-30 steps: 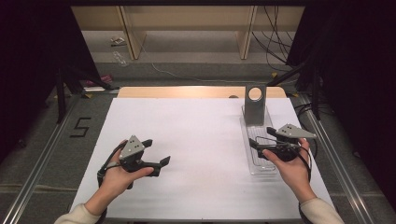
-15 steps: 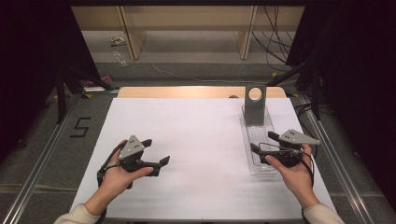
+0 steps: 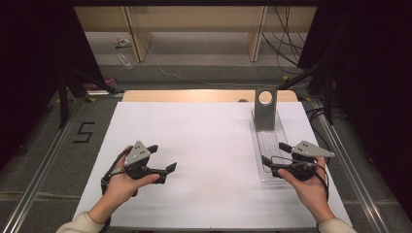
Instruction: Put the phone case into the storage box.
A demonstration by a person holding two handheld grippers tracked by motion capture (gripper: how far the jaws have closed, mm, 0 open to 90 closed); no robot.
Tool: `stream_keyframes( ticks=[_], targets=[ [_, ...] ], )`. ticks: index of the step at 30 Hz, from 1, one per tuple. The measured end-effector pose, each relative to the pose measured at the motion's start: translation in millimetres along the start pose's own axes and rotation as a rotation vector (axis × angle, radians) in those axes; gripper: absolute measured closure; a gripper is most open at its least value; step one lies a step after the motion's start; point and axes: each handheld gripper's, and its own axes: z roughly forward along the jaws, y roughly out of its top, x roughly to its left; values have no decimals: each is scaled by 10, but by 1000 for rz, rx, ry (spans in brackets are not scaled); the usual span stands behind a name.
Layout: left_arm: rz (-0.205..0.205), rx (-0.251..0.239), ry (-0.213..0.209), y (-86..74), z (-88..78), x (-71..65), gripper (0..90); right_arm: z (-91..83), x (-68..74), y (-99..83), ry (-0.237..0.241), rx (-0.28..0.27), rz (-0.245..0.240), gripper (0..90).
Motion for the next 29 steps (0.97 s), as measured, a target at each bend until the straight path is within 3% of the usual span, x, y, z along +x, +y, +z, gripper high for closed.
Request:
stream_keyframes(
  ticks=[29],
  targets=[
    [0,1,-2,-6,9,-1,81,-90,80,-23,3,-67,-13,163]
  ],
)
